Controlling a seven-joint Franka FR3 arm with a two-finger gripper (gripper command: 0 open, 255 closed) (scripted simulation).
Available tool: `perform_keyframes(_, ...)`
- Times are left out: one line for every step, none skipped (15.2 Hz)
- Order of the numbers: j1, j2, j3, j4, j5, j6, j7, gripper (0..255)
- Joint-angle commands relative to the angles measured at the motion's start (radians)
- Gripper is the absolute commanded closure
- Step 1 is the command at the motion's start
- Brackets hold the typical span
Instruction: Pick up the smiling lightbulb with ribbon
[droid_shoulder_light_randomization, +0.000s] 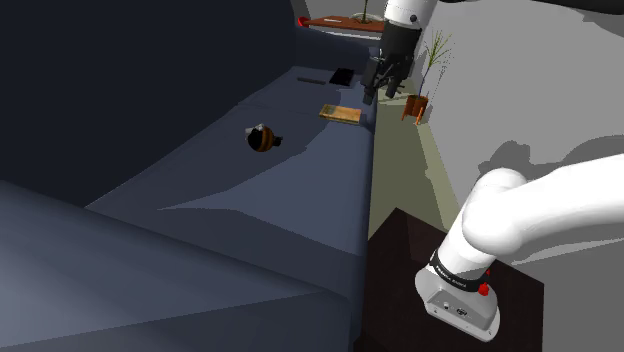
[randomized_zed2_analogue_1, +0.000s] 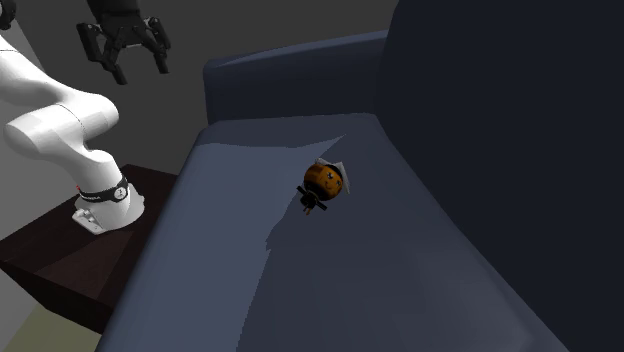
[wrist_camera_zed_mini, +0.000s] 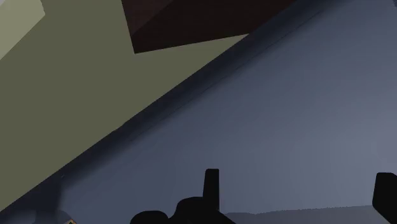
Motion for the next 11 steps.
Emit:
perform_keyframes(0.0,0.0,0.0,0.0,0.0,0.0,0.0,0)
perform_keyframes(0.008,0.024,-0.021,-0.003,-0.006,0.027,-0.043,0)
perform_keyframes(0.016,0.05,-0.041,-0.004,-0.012,0.054,-0.085,0)
perform_keyframes(0.024,0.078,-0.061,-0.003,-0.016,0.08,-0.128,0)
perform_keyframes(0.033,0.107,-0.08,0.001,-0.02,0.106,-0.17,0)
perform_keyframes(0.042,0.137,-0.1,0.006,-0.022,0.131,-0.213,0)
perform_keyframes(0.052,0.169,-0.118,0.012,-0.023,0.155,-0.255,0)
perform_keyframes(0.061,0.202,-0.137,0.021,-0.023,0.178,-0.298,0)
perform_keyframes(0.071,0.236,-0.154,0.032,-0.021,0.2,-0.341,0)
perform_keyframes(0.081,0.271,-0.171,0.044,-0.017,0.221,-0.383,0)
perform_keyframes(0.091,0.307,-0.188,0.058,-0.013,0.241,-0.426,0)
